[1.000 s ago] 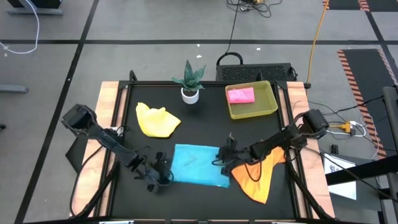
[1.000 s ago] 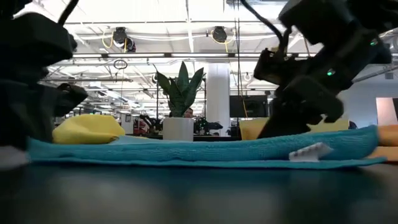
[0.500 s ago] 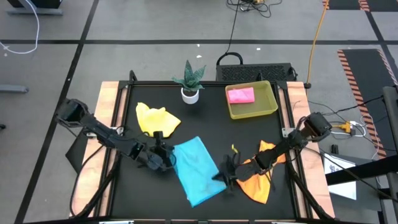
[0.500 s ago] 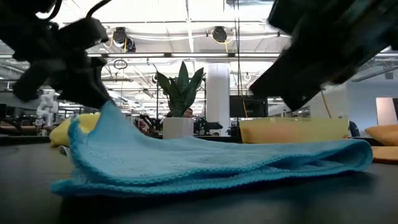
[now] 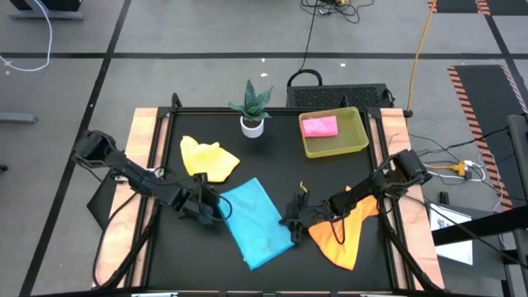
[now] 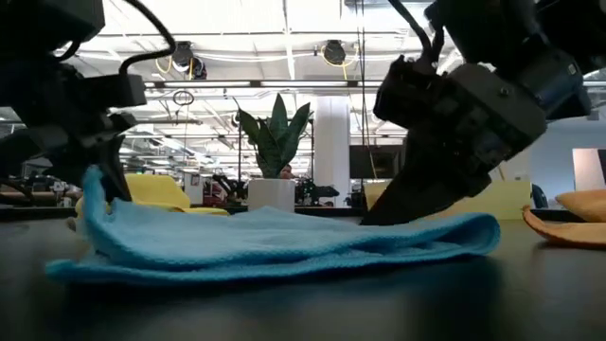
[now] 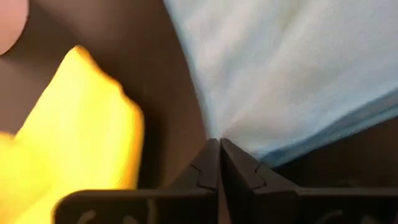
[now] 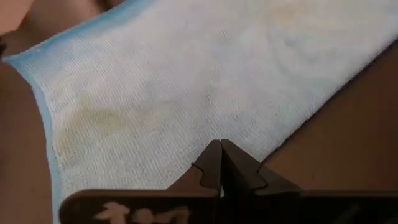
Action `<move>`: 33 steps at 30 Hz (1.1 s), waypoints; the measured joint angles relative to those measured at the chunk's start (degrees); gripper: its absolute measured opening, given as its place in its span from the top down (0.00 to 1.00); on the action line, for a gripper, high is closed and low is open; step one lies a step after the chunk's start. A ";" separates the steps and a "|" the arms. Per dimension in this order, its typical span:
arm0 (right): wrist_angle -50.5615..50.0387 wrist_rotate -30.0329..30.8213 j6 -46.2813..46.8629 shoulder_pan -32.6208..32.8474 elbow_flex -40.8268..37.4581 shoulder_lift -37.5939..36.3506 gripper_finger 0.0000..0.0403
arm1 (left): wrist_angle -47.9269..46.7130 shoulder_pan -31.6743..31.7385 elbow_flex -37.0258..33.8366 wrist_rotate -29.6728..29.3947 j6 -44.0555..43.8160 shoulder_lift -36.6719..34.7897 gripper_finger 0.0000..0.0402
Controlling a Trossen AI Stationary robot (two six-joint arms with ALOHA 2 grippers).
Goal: Fold microfiber towels
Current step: Fold the blue microfiber cloth
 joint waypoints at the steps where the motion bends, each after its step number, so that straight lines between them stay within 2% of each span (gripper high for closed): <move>1: 0.44 0.01 -0.31 0.07 0.01 -0.02 1.00 | -0.88 0.08 0.02 -0.23 -0.01 -0.04 0.98; 9: 10.46 0.13 -5.44 -0.85 0.06 -0.83 1.00 | -9.70 0.09 4.56 -2.27 -1.38 -1.14 0.95; 12: 10.45 0.19 -6.71 -3.26 0.06 -0.83 1.00 | -4.90 0.09 5.49 -1.38 -0.95 -1.18 0.95; 17: 10.40 0.01 -9.13 -8.02 0.94 0.13 1.00 | 13.42 0.09 3.66 10.20 4.15 -1.13 0.99; 20: 10.37 -3.15 -10.68 -10.52 3.11 2.61 1.00 | 21.46 0.04 1.32 13.65 4.55 -0.30 0.97; 27: 10.06 -3.66 -14.02 -14.28 10.92 10.01 1.00 | 22.34 0.20 -2.77 12.78 0.45 1.23 0.99; 33: 2.03 5.96 -14.53 -17.33 14.10 11.34 1.00 | 22.75 0.20 -3.37 11.72 -0.93 1.66 0.95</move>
